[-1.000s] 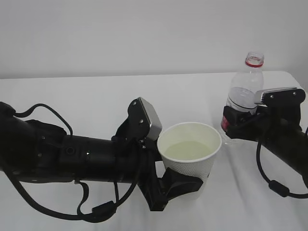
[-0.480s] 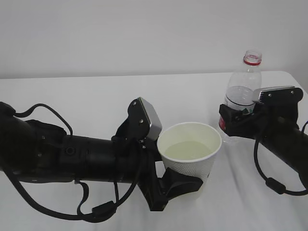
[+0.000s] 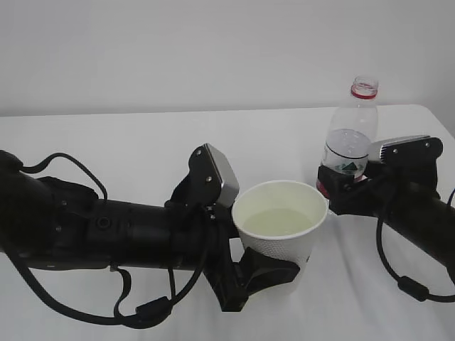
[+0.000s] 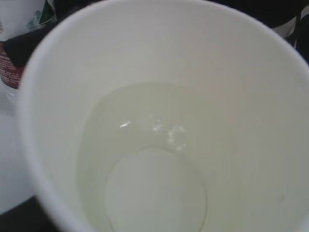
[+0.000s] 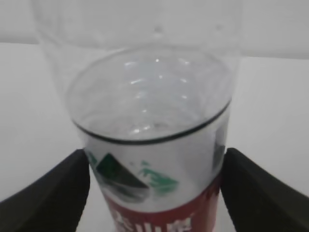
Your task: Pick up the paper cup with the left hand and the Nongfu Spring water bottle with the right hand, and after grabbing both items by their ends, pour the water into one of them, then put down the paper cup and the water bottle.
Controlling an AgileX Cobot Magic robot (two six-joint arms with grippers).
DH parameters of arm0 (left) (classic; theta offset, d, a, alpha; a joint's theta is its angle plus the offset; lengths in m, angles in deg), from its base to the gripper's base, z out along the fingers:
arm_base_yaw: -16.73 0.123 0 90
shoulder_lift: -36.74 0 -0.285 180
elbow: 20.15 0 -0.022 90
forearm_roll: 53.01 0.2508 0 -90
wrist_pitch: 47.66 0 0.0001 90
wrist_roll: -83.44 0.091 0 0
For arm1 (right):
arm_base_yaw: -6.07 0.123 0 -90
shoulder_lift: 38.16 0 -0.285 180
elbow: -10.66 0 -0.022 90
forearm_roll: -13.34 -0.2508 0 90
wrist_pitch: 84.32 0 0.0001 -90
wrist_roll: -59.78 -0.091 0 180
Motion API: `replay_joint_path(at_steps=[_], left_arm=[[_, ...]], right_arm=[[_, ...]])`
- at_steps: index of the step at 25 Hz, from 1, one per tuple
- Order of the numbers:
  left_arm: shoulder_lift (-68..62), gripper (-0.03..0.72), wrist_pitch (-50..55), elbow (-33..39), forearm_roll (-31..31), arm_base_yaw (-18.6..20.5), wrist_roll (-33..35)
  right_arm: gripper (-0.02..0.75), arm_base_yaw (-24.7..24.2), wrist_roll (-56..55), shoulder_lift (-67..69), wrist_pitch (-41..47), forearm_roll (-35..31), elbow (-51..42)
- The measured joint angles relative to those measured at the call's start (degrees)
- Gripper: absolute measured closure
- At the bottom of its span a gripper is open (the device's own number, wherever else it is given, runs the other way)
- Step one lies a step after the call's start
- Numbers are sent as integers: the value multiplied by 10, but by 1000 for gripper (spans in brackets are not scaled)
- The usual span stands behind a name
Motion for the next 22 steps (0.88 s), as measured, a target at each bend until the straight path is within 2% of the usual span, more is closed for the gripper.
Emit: replay_joint_path(at_steps=[7,22], left_arm=[[0,160,0,0,0,0,0],[0,160,0,0,-12,0,0]], right_arm=[[97,0,0,-14,0,3,-28],[97,0,0,-172,0,-14,-128]])
